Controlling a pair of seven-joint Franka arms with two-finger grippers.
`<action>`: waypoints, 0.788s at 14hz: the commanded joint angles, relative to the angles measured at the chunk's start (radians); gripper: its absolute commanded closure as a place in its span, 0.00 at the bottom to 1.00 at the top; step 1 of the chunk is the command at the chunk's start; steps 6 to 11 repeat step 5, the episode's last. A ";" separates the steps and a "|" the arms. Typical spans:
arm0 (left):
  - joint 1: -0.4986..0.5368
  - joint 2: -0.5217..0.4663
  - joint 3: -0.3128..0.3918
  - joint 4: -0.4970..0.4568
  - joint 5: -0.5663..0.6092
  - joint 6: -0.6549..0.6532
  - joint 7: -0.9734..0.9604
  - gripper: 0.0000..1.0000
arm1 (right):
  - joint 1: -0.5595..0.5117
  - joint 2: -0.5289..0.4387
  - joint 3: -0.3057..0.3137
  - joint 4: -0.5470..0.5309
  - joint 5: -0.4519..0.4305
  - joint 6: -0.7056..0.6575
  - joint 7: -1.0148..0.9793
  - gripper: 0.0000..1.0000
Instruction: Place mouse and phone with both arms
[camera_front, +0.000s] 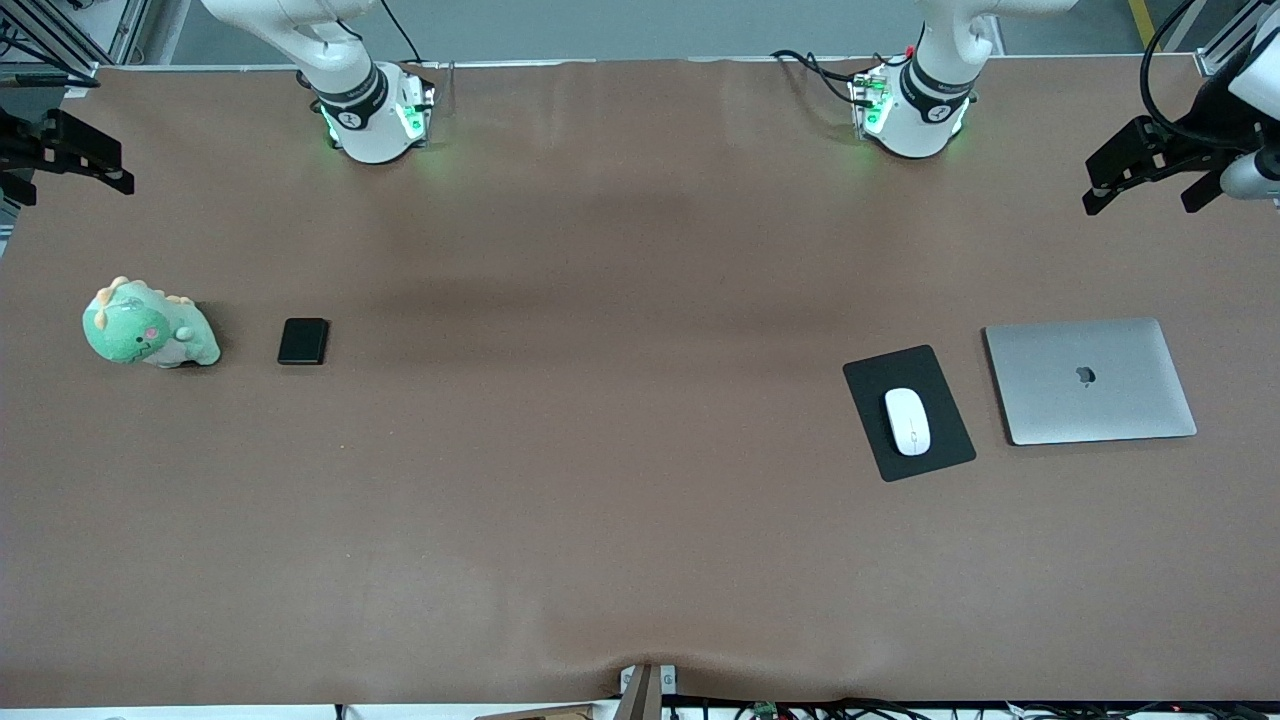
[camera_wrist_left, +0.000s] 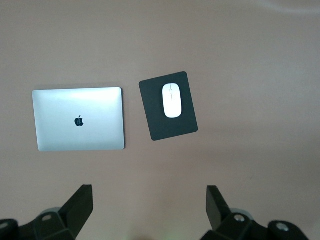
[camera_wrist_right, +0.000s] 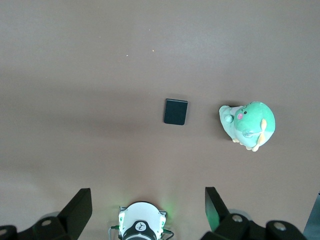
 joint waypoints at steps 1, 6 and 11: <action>0.006 0.012 -0.001 0.006 -0.005 -0.030 0.028 0.00 | -0.003 -0.011 0.004 -0.009 -0.003 -0.005 0.006 0.00; 0.006 0.018 -0.001 0.006 -0.005 -0.030 0.031 0.00 | -0.006 -0.009 -0.002 -0.009 0.027 -0.005 0.006 0.00; 0.006 0.018 -0.001 0.006 -0.005 -0.030 0.031 0.00 | -0.006 -0.009 -0.002 -0.009 0.027 -0.005 0.006 0.00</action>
